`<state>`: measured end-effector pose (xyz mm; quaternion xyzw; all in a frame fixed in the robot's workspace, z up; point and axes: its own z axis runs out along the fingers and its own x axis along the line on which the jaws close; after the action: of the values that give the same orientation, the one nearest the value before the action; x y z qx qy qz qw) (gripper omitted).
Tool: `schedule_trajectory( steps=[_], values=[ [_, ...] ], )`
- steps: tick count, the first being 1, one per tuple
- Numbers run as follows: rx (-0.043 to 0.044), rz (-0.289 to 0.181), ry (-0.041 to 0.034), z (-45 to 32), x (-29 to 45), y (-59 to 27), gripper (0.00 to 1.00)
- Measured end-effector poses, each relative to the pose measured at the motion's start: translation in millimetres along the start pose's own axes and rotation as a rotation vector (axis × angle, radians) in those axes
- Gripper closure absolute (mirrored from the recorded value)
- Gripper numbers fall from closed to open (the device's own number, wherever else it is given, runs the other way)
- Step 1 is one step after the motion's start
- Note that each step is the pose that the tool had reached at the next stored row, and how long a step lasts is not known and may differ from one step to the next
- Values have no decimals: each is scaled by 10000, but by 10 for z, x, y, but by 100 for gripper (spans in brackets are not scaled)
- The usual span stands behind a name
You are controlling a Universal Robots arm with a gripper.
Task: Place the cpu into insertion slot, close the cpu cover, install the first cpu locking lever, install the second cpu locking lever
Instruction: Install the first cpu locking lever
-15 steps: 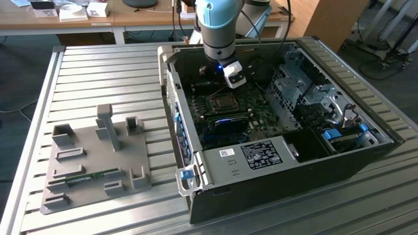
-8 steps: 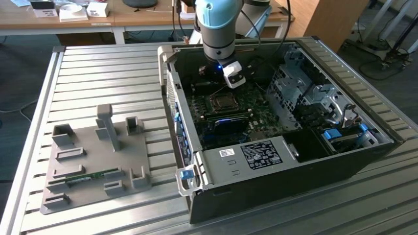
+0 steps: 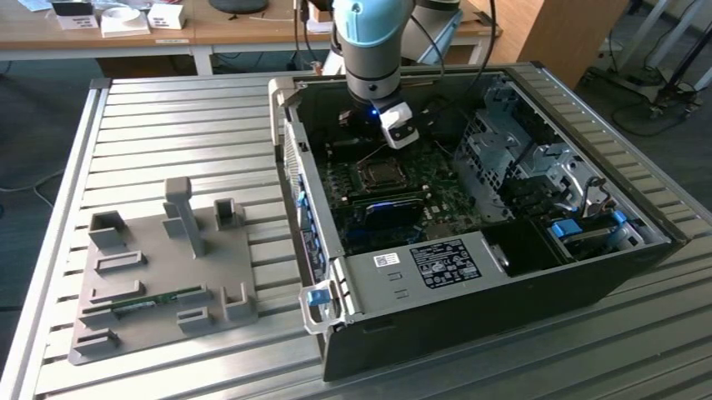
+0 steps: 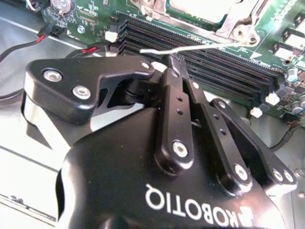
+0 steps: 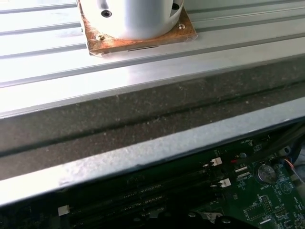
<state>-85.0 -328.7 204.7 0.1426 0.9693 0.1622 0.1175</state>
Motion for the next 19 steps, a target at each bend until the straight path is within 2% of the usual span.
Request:
schedule_trajectory(
  steps=[5, 19],
  values=[
    [-1, 0, 0, -37, -8, 14, 89],
    [-2, 0, 0, -47, -10, 18, 89]
  ],
)
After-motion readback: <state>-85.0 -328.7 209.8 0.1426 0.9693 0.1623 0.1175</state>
